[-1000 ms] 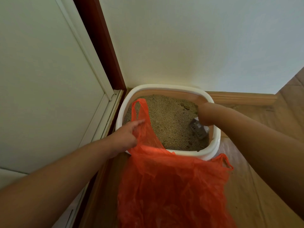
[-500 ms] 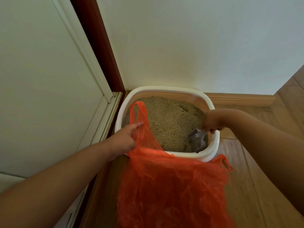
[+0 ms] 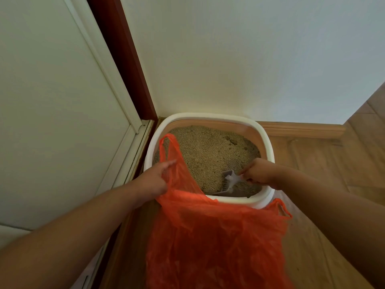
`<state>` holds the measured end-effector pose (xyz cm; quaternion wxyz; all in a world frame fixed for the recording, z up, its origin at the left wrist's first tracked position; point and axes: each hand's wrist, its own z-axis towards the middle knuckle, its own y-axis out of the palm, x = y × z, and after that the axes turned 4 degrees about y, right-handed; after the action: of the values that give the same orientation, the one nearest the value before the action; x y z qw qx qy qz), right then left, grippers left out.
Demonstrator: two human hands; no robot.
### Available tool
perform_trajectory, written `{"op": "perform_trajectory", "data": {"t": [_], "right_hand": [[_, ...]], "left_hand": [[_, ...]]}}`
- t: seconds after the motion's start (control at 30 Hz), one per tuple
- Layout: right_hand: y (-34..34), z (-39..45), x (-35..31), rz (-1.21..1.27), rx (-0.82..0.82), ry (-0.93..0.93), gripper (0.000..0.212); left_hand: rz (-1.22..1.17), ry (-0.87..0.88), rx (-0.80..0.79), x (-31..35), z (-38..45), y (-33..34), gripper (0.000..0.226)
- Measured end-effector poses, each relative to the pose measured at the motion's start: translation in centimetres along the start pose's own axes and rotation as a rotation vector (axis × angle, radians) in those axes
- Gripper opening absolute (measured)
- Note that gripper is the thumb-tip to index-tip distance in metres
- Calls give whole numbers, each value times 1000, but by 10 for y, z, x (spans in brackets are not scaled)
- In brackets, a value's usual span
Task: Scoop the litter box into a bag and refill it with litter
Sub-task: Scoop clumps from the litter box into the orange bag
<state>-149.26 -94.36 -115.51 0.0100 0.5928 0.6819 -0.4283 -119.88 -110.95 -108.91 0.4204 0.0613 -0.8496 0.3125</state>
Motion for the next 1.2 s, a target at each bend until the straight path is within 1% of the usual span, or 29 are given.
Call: {"op": "perform_trajectory", "data": {"t": [0.07, 0.13, 0.33, 0.5, 0.63, 0.77, 0.87, 0.97, 1.07, 1.2], "right_hand": [[8, -2, -3, 35, -5, -25, 26], [17, -2, -5, 40, -28, -53, 24], [51, 4, -14, -29, -48, -169, 25], [85, 9, -32, -88, -94, -265, 26], [106, 15, -53, 44, -142, -248, 23], [120, 21, -68, 160, -141, -214, 25], [125, 24, -75, 244, -146, -196, 22], [128, 26, -79, 358, -199, -191, 19], [131, 34, -75, 466, -233, -152, 25], [126, 37, -69, 605, -234, -140, 28]], "left_hand": [[3, 5, 8, -5, 2, -2, 97], [-6, 8, 12, -9, 4, -3, 98], [-24, 2, -8, -14, 7, -6, 98], [-19, 5, 1, -19, 6, -9, 91], [-6, 5, 8, -22, 5, -11, 90], [-20, -4, 15, -22, 1, -12, 89], [-21, -26, 39, -25, -2, -12, 86], [12, -42, 70, -31, -2, -14, 88], [77, -68, 91, -31, -1, -13, 90], [112, -98, 80, -28, -3, -6, 83]]}}
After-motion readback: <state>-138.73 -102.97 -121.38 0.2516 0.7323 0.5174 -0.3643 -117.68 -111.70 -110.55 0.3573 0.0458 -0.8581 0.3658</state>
